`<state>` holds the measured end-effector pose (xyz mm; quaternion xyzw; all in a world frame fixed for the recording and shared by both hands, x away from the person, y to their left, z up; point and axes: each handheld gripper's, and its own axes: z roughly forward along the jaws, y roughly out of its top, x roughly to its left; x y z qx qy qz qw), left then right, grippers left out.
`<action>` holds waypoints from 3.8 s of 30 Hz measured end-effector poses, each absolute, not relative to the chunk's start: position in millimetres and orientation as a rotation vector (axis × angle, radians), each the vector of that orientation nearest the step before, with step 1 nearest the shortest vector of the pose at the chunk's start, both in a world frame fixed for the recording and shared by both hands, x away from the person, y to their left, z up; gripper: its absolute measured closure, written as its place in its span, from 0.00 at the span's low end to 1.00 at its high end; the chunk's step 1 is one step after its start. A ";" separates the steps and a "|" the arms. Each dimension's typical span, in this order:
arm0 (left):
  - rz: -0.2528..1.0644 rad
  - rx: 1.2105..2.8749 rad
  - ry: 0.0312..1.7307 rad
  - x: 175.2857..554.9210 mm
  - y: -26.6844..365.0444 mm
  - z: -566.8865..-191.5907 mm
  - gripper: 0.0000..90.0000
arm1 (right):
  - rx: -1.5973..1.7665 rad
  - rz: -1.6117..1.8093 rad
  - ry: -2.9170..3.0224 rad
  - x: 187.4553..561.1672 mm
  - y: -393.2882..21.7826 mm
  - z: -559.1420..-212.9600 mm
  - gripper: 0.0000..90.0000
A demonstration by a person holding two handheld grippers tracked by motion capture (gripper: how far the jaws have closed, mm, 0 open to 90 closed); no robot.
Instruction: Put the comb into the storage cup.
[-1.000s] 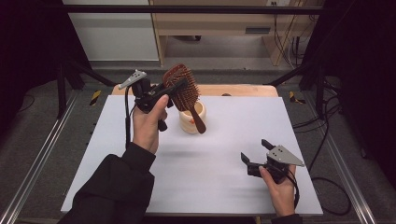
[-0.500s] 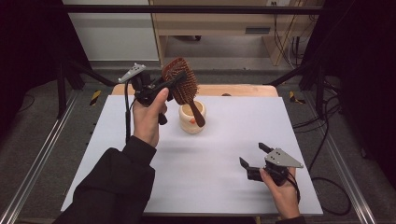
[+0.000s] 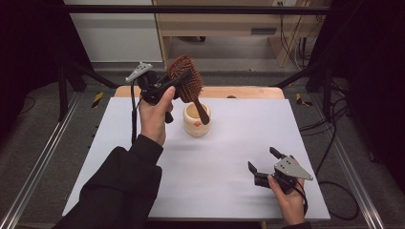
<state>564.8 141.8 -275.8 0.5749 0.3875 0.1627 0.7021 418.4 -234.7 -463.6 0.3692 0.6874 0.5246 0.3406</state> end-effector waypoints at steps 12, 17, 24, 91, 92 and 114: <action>0.387 1.232 0.900 571.7 144.1 -268.9 0.55 | 0.973 1.382 1.783 416.8 -238.9 -461.9 0.09; 0.385 1.233 0.923 580.2 146.7 -271.0 0.55 | 0.974 1.380 1.783 416.7 -238.1 -462.1 0.08; 0.383 1.252 0.943 588.9 144.2 -276.1 0.55 | 0.970 1.384 1.785 416.6 -238.6 -459.8 0.08; 0.480 1.216 1.019 614.7 155.0 -295.6 0.55 | 0.991 1.430 1.795 417.4 -238.2 -462.1 0.06; 0.479 1.216 1.018 615.1 154.2 -297.0 0.55 | 0.990 1.430 1.795 417.3 -238.3 -462.1 0.06; 0.471 1.255 1.020 619.5 145.7 -310.4 0.55 | 0.992 1.429 1.803 417.3 -238.6 -463.3 0.06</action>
